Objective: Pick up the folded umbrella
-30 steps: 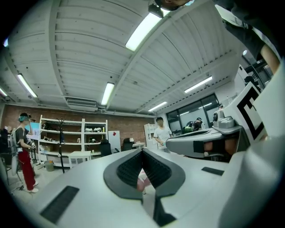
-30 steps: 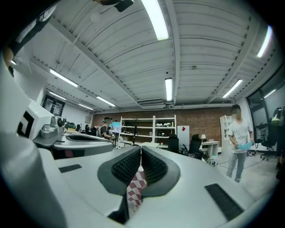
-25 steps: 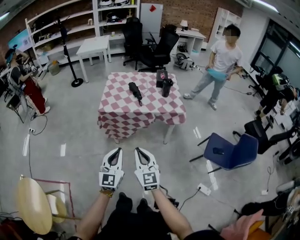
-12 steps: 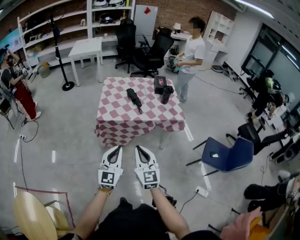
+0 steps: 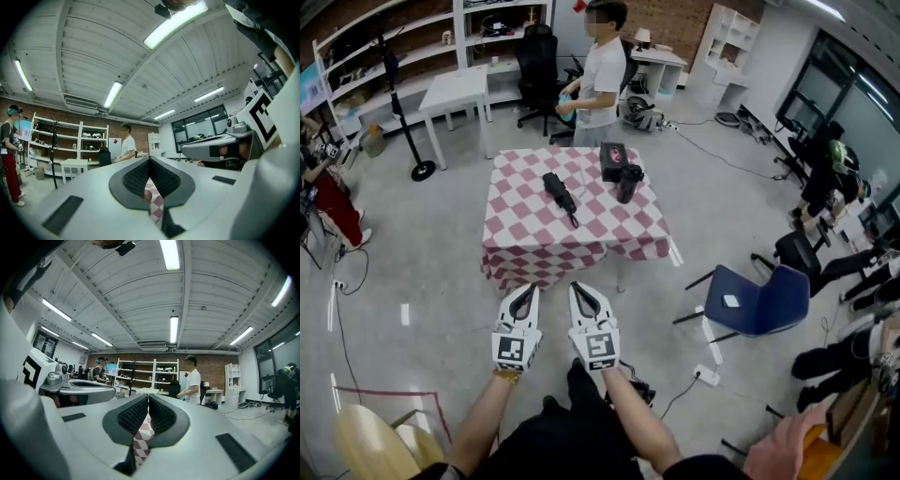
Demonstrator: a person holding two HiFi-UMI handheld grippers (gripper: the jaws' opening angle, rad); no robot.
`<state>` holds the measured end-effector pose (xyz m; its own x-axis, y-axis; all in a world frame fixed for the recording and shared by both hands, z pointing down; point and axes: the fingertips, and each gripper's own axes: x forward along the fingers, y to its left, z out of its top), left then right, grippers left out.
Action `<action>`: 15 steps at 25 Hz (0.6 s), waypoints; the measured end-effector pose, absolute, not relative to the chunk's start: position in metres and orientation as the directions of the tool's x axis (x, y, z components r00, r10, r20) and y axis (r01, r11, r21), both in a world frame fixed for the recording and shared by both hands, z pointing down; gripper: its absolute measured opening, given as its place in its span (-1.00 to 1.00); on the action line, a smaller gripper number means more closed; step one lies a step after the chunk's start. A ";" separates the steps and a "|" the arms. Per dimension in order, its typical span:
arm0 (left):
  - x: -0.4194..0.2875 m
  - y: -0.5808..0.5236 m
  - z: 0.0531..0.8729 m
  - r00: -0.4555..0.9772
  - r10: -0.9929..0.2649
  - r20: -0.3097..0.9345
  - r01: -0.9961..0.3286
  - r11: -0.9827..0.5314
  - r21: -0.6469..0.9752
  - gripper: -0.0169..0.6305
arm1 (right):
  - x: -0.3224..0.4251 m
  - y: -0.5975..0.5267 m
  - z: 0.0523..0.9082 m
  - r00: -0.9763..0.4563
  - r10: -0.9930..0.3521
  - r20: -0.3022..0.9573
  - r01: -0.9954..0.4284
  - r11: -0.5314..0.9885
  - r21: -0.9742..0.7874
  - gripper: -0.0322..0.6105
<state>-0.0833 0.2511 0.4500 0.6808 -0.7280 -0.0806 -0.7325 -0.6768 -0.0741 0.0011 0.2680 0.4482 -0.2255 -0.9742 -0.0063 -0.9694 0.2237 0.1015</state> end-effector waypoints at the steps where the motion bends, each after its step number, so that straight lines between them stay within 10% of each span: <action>1: -0.077 0.241 0.451 0.680 -0.730 -0.076 -0.734 -0.675 -0.079 -0.91 | 0.008 0.257 0.450 -0.225 -0.974 -0.006 -0.970 0.224 0.100 -0.85; 15: 0.000 0.103 0.463 0.625 -0.780 -0.024 -0.777 -0.620 -0.108 -0.91 | 0.087 0.107 0.471 -0.287 -0.958 0.003 -0.957 0.287 0.044 -0.85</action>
